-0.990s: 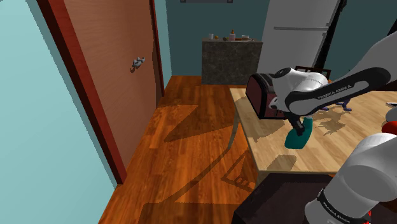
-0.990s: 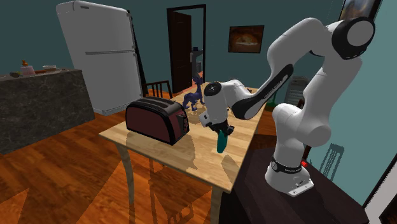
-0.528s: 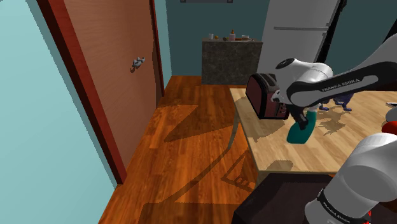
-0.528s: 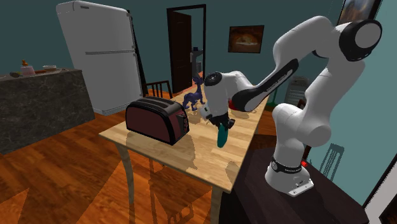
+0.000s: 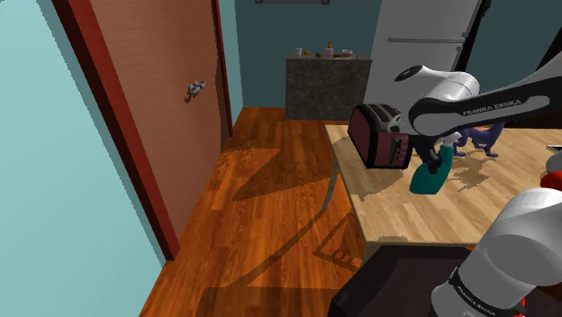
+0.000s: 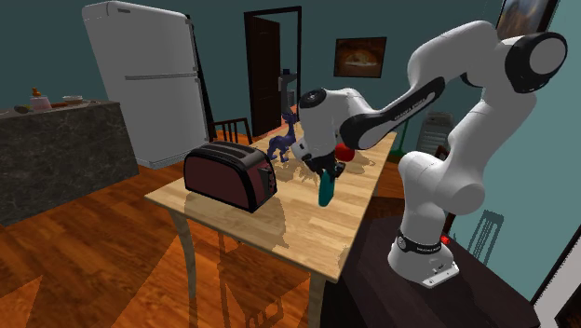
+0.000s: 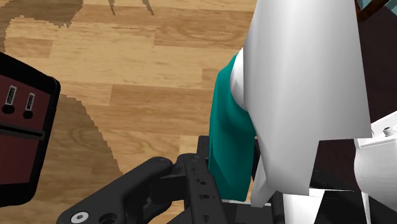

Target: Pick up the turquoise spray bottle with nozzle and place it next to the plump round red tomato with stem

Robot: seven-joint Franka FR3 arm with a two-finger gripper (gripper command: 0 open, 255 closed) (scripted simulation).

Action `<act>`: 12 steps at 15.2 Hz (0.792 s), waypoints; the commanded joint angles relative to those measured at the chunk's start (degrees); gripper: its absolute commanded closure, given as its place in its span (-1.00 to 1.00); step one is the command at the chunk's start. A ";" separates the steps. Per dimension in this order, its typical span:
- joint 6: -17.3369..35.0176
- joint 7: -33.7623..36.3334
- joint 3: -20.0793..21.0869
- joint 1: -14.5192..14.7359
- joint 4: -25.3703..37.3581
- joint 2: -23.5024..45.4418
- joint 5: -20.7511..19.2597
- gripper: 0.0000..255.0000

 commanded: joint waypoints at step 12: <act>-9.87 -4.23 2.21 0.41 7.68 -2.95 2.25 1.00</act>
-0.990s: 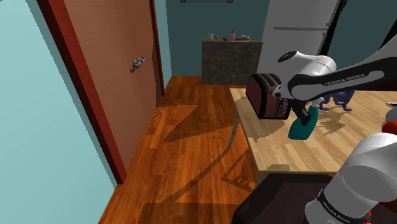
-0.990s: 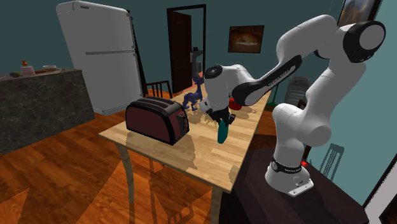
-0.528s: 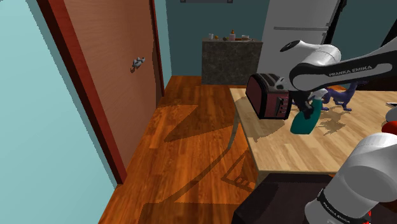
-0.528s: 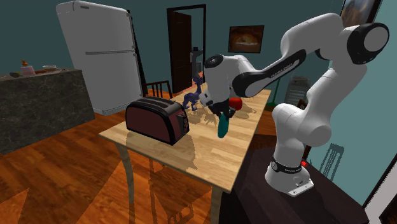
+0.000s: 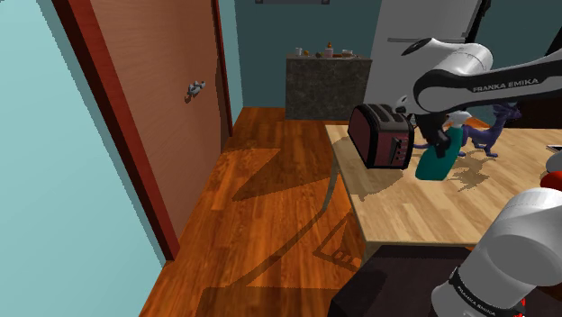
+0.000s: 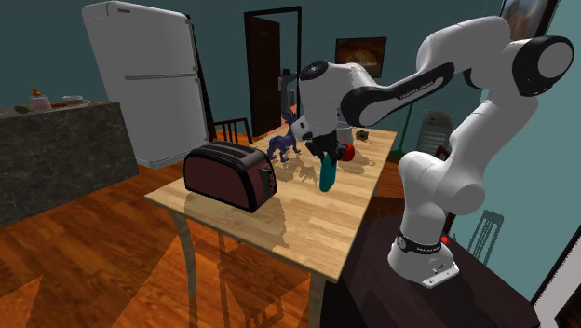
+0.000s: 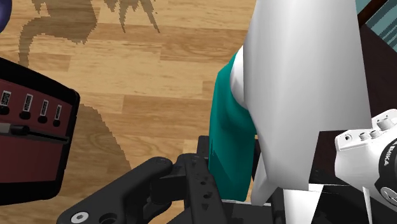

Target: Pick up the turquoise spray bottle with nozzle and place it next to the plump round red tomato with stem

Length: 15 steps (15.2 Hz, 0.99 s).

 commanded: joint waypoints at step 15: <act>-10.89 -4.96 2.30 0.18 11.64 -0.22 1.56 1.00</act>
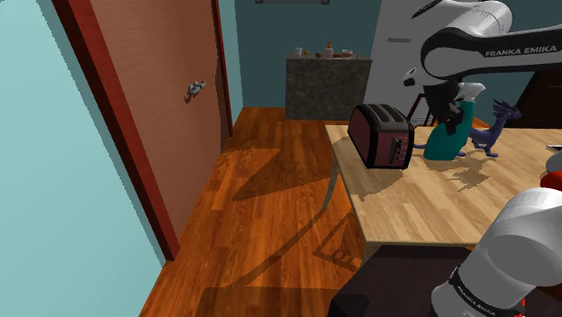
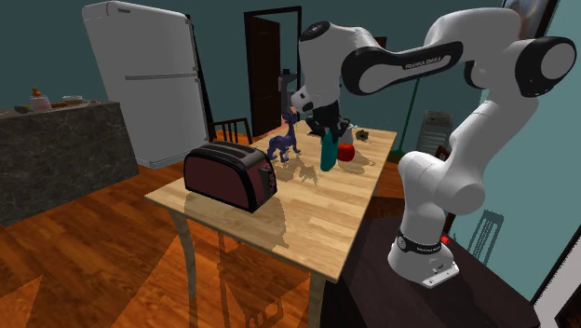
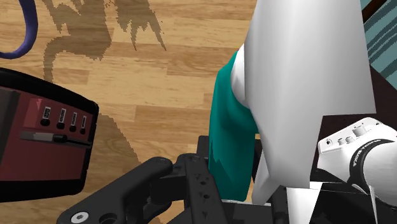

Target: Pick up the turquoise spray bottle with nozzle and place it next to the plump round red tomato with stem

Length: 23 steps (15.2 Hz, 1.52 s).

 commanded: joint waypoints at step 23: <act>-2.57 -15.86 -10.48 -5.17 2.10 -8.87 -11.79 1.00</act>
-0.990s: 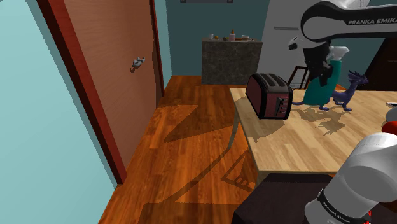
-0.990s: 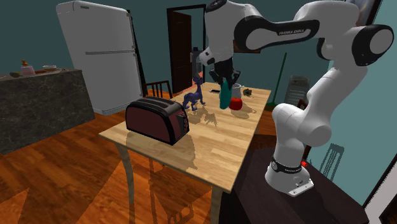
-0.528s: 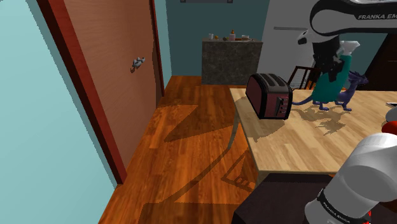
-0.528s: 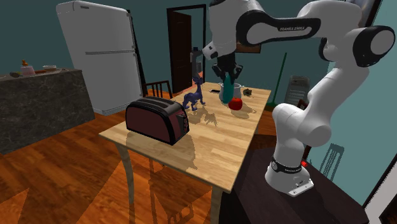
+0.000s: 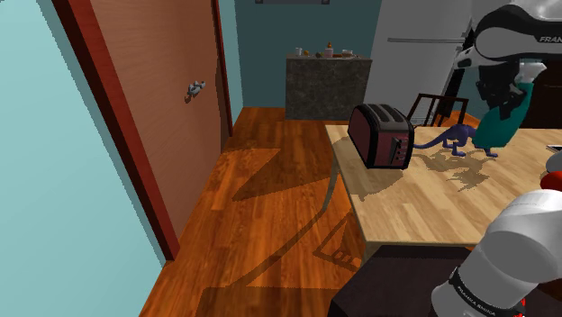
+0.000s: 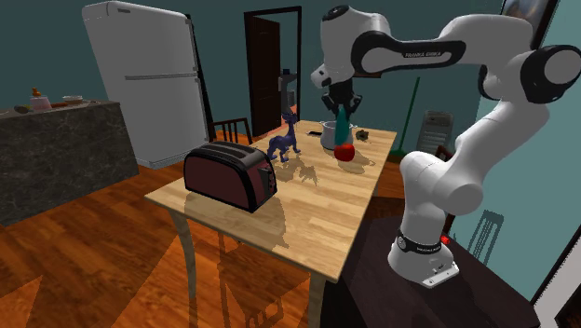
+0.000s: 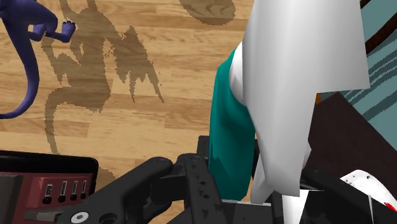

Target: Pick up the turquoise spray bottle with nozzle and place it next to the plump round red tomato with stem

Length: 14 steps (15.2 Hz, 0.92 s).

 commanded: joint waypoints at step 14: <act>11.43 -16.39 -21.09 -5.35 -0.05 -4.04 -17.35 1.00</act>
